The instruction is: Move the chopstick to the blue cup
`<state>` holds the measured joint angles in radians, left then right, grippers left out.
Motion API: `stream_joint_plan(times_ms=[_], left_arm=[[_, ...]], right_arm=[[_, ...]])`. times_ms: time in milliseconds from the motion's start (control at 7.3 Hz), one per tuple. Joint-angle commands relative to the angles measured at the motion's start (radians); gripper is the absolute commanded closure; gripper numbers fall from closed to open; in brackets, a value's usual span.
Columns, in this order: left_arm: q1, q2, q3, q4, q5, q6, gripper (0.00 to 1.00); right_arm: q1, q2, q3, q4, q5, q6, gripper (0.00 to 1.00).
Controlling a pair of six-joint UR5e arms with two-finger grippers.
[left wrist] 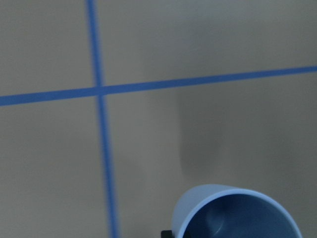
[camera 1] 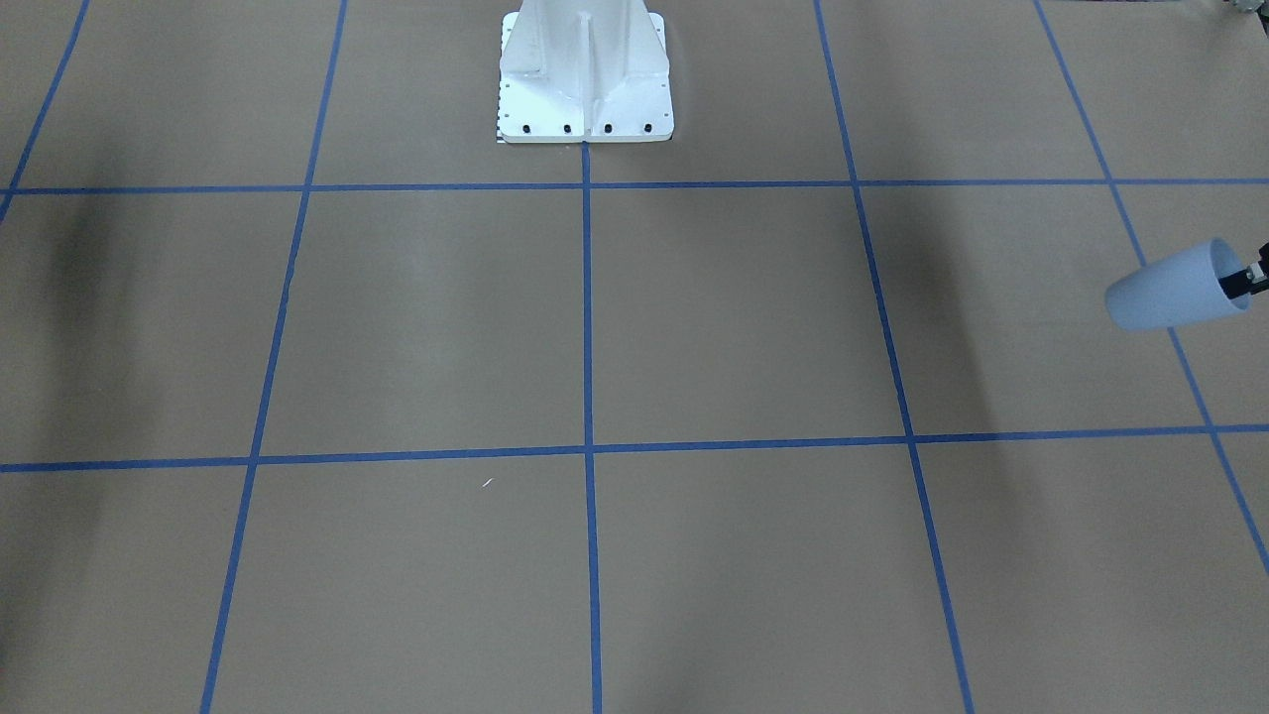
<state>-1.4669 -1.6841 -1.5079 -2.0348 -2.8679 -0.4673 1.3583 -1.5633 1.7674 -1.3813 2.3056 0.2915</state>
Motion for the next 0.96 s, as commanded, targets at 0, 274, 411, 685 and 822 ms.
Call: stream_joint_plan(times_ms=[0,274,411,685,822], left_arm=[[0.159,-0.156,-0.110,0.001,0.107,-0.321,1.00],[0.331,-0.311,-0.140,0.008,0.287,-0.604,1.00],[0.424,-0.380,-0.134,0.008,0.380,-0.719,1.00],[0.605,-0.596,-0.031,0.148,0.612,-0.793,1.00],[0.676,-0.703,0.021,0.247,0.704,-0.795,1.00]], right_arm=[[0.001,0.000,-0.002,-0.001,0.000,0.000,0.00],[-0.001,0.006,-0.003,-0.001,-0.002,-0.002,0.00],[-0.001,0.006,-0.002,-0.001,-0.002,0.000,0.00],[0.001,0.006,0.000,-0.001,0.000,0.000,0.00],[-0.001,0.008,0.000,0.001,0.000,0.000,0.00]])
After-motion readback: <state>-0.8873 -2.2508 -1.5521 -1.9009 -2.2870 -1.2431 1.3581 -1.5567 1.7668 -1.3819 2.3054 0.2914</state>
